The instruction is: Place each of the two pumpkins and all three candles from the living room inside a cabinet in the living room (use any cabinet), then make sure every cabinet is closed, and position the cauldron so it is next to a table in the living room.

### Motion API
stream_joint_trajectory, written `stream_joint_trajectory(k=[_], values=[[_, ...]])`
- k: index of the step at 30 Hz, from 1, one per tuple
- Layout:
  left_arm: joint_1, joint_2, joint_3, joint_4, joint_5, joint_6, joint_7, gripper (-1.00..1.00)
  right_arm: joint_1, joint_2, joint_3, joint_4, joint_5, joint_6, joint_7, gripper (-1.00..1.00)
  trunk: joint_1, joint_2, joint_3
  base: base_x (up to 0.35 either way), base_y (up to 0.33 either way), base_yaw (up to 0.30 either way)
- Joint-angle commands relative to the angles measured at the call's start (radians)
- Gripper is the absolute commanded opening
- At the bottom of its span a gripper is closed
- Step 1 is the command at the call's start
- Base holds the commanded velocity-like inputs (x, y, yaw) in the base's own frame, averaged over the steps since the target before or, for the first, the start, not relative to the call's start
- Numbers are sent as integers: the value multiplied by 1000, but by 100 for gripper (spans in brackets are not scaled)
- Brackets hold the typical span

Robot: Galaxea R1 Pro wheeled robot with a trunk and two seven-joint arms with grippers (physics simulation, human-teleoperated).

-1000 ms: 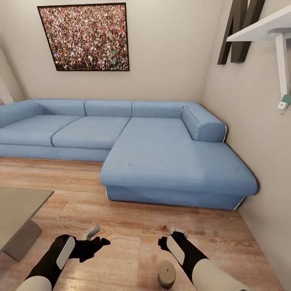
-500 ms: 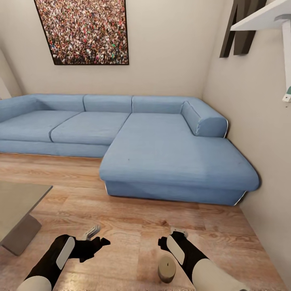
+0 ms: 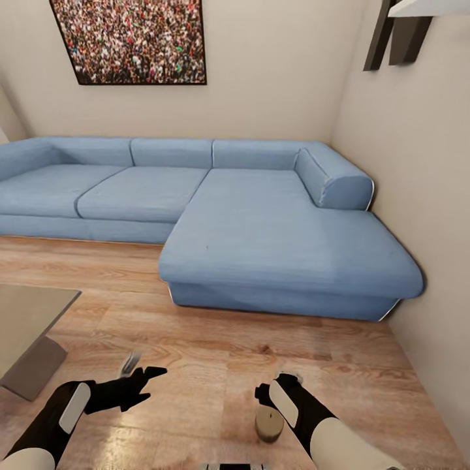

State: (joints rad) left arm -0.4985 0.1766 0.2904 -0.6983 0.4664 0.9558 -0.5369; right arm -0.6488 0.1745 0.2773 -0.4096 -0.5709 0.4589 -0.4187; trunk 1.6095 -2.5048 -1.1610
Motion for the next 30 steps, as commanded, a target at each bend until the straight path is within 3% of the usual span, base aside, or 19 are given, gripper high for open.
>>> stream_joint_trajectory(k=[1, 8, 30], values=[[0, 1, 1, -2, 1, 3, -5, 100, 0, 0, 0, 0, 0, 1, 0, 100, 0, 0, -4, 0, 0, 0], [0, 12, 3, -4, 12, 8, -16, 100, 0, 0, 0, 8, 1, 3, 1, 100, 4, -2, -31, 0, 0, 0], [0, -1, -5, -4, 14, 3, -18, 100, 4, -4, 2, 9, 6, -38, 5, 100, 13, -7, -116, 0, 0, 0]])
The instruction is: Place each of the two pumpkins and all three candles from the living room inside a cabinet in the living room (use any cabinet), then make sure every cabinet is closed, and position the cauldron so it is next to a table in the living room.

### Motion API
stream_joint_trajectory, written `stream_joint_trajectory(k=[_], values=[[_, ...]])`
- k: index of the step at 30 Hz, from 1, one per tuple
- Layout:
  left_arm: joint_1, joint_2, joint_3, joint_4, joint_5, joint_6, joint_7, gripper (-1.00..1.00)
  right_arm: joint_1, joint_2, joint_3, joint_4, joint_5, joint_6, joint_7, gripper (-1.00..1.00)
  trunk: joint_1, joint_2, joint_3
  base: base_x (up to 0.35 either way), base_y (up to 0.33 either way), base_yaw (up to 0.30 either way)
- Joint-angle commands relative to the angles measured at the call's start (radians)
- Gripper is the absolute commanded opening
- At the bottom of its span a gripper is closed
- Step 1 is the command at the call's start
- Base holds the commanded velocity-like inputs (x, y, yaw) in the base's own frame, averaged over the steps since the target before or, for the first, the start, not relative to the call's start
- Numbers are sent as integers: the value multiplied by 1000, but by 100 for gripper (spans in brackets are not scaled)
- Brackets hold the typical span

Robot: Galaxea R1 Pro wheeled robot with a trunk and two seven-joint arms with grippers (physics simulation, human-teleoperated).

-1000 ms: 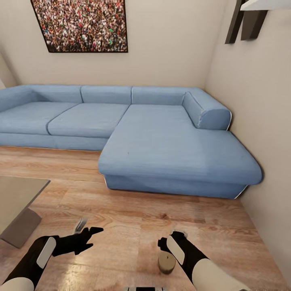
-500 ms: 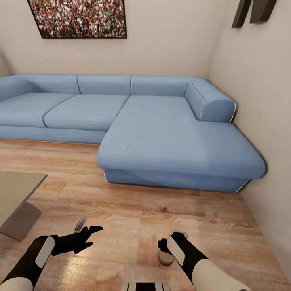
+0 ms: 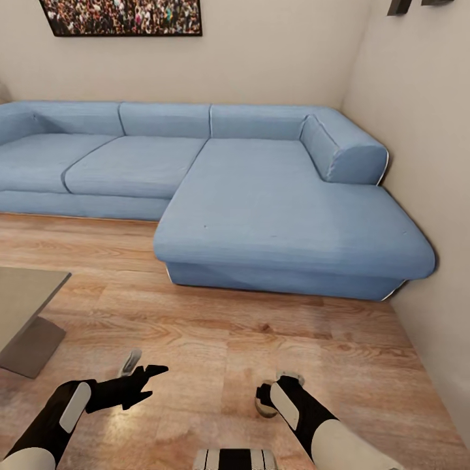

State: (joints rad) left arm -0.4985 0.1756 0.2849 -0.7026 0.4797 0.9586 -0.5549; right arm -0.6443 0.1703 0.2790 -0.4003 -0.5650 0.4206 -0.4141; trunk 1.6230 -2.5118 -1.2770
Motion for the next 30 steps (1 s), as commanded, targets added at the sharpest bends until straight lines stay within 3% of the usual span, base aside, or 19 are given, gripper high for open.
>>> stream_joint_trajectory(k=[1, 12, 30], values=[[0, -1, 0, 0, 0, 0, 0, 100, 0, 0, 0, 0, 0, -1, 0, 100, 0, 0, -4, 0, 0, 0], [0, -13, -1, 0, -1, -7, 1, 100, 0, 0, 0, -1, 0, -3, 0, 100, 4, -2, -39, 0, 0, 0], [0, -13, -1, 0, -1, -6, 3, 100, 0, 3, -1, -2, 1, -3, 1, 100, 4, -2, -39, 25, 0, 0]])
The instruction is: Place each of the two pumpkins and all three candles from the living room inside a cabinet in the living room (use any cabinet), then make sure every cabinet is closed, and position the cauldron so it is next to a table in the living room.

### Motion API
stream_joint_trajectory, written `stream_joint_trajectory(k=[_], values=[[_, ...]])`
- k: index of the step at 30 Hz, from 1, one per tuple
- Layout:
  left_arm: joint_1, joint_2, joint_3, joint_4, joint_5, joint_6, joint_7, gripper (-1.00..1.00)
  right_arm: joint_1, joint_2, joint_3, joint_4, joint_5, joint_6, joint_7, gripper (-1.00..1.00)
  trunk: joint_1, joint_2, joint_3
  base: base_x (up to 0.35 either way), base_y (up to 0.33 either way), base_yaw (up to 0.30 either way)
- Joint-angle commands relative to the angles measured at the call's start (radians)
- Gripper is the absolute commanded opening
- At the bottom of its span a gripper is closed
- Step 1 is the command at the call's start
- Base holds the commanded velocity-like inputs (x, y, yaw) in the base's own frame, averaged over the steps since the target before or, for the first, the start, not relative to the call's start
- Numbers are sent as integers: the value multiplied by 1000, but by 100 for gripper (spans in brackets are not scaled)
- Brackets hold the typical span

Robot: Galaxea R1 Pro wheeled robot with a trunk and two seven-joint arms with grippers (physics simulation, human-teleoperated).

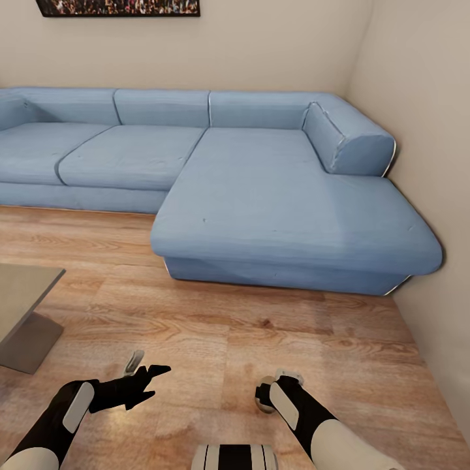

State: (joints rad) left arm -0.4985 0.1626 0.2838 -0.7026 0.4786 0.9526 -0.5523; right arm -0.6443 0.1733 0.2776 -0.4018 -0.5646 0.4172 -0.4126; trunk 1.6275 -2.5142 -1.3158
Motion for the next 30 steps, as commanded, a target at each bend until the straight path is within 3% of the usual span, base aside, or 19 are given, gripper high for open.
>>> stream_joint_trajectory(k=[1, 16, 22, 30], values=[[0, 0, 0, 0, 0, 0, 0, 100, 0, 0, 0, 0, 0, 0, 0, 100, 0, 0, 0, 7, 0, 0], [0, 0, 0, 0, 0, 2, -1, 100, 0, 1, 3, 0, 0, 0, 0, 100, 0, 0, 0, 61, 0, 0], [0, 0, 0, 0, 0, 2, -1, 100, 0, 1, 83, 0, -2, -25, -1, 100, 2, -1, -15, 0, 0, 0], [0, 0, 0, 0, 0, 3, -1, 100, 0, 1, 98, 1, -3, -47, -2, 100, 5, -3, -46, 0, 0, 0]])
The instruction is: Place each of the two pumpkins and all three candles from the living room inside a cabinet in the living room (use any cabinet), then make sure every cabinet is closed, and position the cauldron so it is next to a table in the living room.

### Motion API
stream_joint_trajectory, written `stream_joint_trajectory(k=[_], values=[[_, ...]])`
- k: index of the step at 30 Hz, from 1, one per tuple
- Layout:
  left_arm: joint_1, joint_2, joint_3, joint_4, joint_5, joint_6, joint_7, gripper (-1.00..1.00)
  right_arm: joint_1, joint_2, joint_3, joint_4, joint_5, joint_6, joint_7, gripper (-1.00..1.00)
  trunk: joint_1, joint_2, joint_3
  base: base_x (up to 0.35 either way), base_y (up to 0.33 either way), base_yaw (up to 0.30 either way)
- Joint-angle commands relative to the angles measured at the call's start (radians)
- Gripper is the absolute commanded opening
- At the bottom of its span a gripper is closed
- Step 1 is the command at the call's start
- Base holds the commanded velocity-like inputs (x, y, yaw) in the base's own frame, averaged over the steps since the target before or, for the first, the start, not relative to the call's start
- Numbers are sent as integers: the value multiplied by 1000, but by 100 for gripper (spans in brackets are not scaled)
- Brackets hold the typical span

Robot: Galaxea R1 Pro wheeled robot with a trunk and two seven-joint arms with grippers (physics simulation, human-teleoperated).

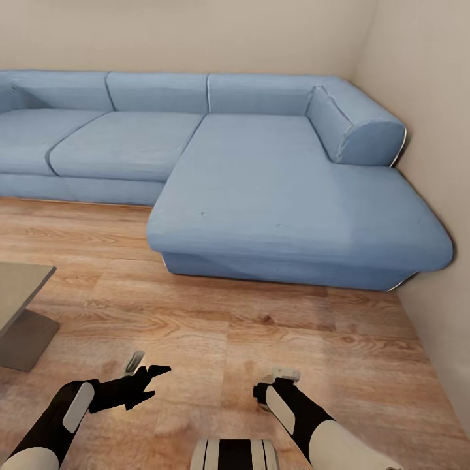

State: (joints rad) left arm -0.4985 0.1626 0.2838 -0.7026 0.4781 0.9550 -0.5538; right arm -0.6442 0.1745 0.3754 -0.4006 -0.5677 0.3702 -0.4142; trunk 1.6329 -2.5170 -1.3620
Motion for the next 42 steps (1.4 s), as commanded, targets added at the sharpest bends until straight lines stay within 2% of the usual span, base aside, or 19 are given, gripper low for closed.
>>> stream_joint_trajectory(k=[1, 5, 9, 42], values=[[0, 0, 0, 0, 0, 0, 0, 100, 0, 0, 0, 0, 0, 0, 0, 100, 0, 0, -4, 0, 0, 0], [0, 0, 0, 0, 0, 1, 0, 100, 0, 0, 0, 0, 0, -1, 0, 100, 0, 0, -4, 0, 0, 0], [0, 0, 0, 0, 0, 1, 0, 100, 0, 0, 1, 0, 0, -2, 0, 100, 2, -1, -19, 0, 0, 0], [0, 0, 0, 0, 0, 3, 0, 100, 0, 0, 2, 0, 2, -4, 0, 100, 2, -1, -19, 26, 0, 0]])
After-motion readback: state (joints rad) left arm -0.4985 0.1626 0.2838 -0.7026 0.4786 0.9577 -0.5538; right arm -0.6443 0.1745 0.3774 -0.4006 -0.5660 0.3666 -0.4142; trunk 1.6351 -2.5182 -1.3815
